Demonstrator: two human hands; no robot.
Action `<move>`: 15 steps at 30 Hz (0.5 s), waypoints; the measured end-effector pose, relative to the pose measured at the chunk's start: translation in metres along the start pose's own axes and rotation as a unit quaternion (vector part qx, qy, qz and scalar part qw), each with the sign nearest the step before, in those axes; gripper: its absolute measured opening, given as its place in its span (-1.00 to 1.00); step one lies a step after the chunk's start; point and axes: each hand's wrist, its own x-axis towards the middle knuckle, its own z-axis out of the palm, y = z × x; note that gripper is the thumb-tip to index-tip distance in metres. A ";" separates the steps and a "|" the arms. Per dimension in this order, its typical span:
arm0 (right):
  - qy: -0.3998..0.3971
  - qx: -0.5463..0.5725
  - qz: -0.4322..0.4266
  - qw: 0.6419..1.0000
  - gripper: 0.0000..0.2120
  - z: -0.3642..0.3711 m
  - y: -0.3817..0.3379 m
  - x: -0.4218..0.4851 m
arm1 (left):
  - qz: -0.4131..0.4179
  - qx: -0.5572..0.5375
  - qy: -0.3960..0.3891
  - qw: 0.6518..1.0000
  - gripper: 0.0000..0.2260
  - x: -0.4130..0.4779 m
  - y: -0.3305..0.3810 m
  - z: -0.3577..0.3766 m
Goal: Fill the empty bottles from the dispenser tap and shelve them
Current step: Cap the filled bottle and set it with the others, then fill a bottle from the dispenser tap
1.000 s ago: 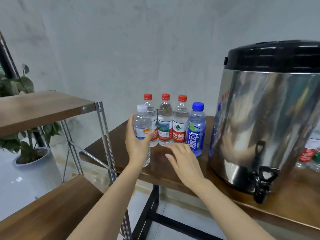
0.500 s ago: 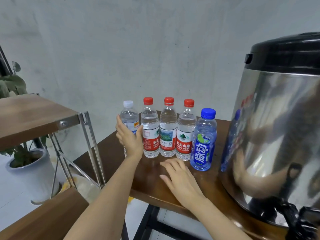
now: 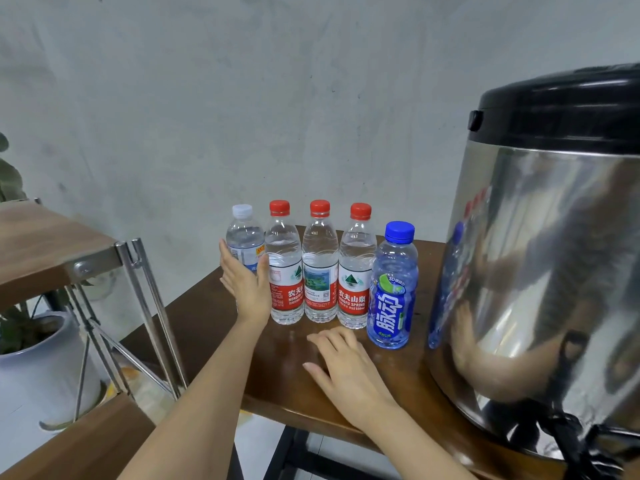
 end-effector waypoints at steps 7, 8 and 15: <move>0.021 0.010 0.014 1.000 -0.58 -0.001 -0.002 0.000 | -0.061 0.011 0.034 0.998 -0.32 -0.035 -0.003 -0.003; 0.029 0.011 0.019 0.999 -0.62 -0.002 -0.002 -0.001 | -0.062 -0.001 0.038 0.997 -0.35 -0.046 0.001 -0.006; 0.033 0.025 0.075 0.996 -0.65 -0.032 -0.021 -0.033 | 0.010 -0.026 -0.060 0.998 -0.82 -0.140 0.037 -0.048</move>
